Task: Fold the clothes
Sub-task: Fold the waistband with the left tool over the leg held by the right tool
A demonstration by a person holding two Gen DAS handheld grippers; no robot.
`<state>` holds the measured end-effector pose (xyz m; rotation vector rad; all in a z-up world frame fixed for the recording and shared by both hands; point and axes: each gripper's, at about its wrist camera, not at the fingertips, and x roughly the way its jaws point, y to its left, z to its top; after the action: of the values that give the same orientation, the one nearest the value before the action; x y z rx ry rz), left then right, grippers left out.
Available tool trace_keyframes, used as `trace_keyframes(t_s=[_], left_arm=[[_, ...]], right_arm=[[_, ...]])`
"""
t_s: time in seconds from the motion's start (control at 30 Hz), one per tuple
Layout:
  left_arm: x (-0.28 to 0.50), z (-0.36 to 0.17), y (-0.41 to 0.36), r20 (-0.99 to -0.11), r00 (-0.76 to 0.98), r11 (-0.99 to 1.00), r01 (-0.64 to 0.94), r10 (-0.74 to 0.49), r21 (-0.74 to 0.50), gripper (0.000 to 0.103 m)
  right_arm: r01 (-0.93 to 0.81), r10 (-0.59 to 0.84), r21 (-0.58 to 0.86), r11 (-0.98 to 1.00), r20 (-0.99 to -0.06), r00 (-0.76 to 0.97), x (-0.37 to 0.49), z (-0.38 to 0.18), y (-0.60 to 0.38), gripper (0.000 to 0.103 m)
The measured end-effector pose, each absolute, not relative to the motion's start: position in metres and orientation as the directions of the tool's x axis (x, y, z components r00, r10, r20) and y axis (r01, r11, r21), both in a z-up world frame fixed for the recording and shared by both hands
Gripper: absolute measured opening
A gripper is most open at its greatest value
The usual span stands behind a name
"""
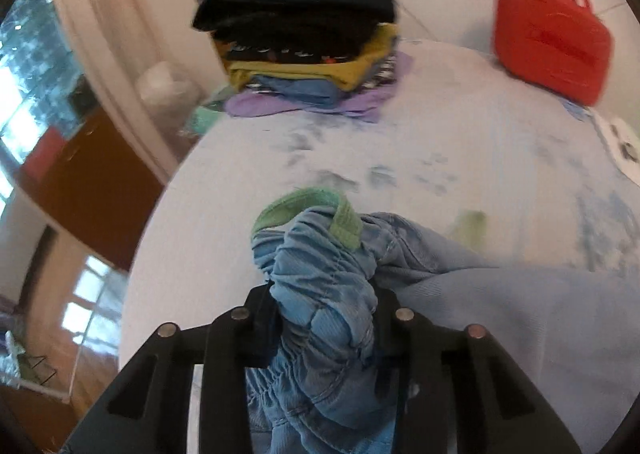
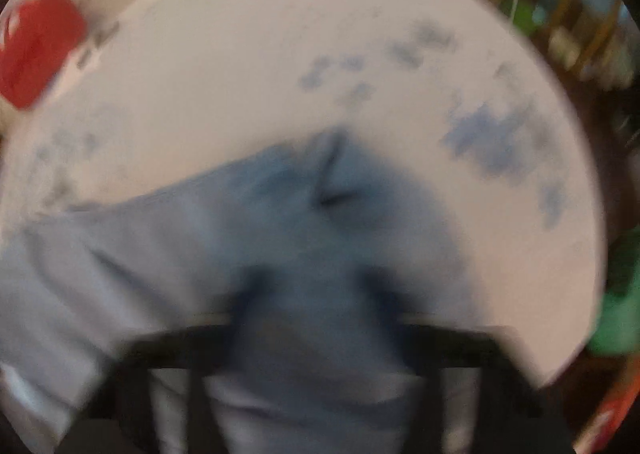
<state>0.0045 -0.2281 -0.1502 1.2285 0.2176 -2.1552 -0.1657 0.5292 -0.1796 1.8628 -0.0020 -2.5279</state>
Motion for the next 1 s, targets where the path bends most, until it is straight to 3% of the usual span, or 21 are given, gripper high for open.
trace_keyframes(t_s=[0.17,0.2,0.27,0.33,0.4,0.67,0.8,0.87,1.0], left_arm=[[-0.001,-0.192,-0.239,-0.881,-0.296,-0.782,0.611,-0.369,0.122,0.039],[-0.001,-0.194,-0.239,-0.885,-0.300,-0.786,0.609,-0.356,0.109,0.041],[-0.001,-0.194,-0.242,-0.892,-0.311,-0.792,0.605,-0.329,0.082,0.046],[0.006,-0.186,-0.250,-0.902,-0.320,-0.792,0.609,-0.290,0.038,0.047],[0.014,-0.177,-0.252,-0.902,-0.341,-0.790,0.613,-0.265,0.000,0.049],[0.044,-0.150,-0.260,-0.897,-0.415,-0.812,0.570,-0.150,-0.127,0.055],[0.048,-0.148,-0.287,-0.874,-0.485,-0.757,0.585,-0.040,-0.290,0.057],[0.052,-0.141,-0.299,-0.855,-0.518,-0.727,0.595,-0.018,-0.345,0.066],[0.048,-0.111,-0.301,-0.844,-0.522,-0.779,0.578,-0.122,-0.244,0.066]], right_arm=[[-0.156,0.141,-0.079,-0.985,-0.888,-0.438,-0.168,-0.140,0.569,0.002],[-0.167,0.082,-0.010,-0.986,-0.898,-0.433,-0.169,-0.140,0.579,0.004],[-0.149,-0.113,0.192,-0.970,-0.899,-0.424,-0.162,-0.144,0.590,0.020],[-0.120,-0.195,0.255,-0.959,-0.907,-0.373,-0.152,-0.153,0.582,0.063],[-0.111,-0.241,0.294,-0.949,-0.908,-0.342,-0.143,-0.162,0.579,0.078],[-0.177,-0.214,0.266,-0.947,-0.940,-0.267,-0.119,-0.176,0.589,0.081],[-0.217,-0.196,0.247,-0.944,-0.953,-0.231,-0.110,-0.179,0.590,0.081],[-0.223,-0.196,0.246,-0.943,-0.955,-0.223,-0.106,-0.180,0.586,0.081],[-0.208,-0.180,0.227,-0.951,-0.958,-0.225,-0.110,-0.183,0.569,0.081]])
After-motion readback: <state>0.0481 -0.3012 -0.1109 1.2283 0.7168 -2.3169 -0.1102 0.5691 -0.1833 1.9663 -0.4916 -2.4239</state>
